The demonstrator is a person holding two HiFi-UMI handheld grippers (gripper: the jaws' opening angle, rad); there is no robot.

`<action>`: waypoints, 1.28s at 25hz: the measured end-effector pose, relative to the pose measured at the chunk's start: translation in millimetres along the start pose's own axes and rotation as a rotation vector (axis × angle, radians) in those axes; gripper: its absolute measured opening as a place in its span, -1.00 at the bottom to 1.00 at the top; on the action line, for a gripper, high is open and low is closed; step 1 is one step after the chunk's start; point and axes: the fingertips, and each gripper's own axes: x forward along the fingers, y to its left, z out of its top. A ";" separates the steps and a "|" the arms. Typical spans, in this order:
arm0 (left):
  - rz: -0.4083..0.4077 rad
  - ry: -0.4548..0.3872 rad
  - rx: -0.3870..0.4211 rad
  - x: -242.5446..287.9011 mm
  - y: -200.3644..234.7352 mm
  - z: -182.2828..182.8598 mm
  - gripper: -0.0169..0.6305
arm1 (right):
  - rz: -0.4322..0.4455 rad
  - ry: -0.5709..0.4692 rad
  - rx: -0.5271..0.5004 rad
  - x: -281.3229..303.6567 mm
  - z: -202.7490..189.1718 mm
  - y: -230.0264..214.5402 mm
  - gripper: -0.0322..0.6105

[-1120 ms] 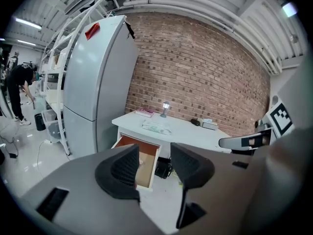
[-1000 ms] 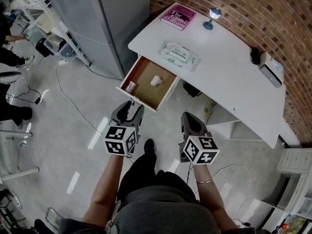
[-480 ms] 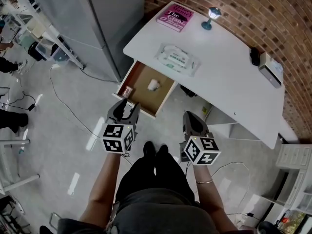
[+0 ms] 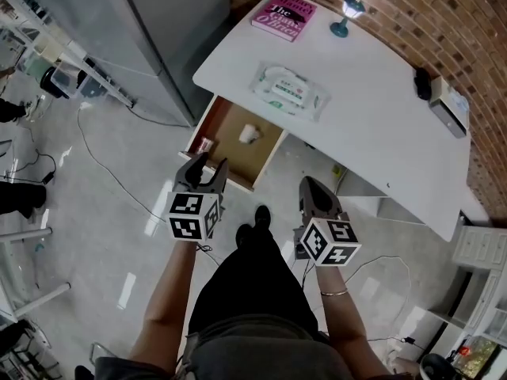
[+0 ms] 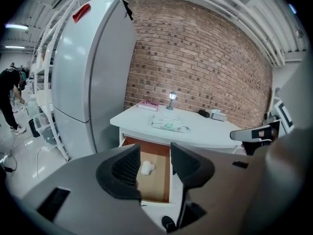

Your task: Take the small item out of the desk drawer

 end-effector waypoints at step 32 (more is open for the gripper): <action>-0.038 0.329 0.248 183.2 16.7 -97.6 -0.31 | -0.022 0.135 0.118 79.5 -88.4 -34.5 -0.89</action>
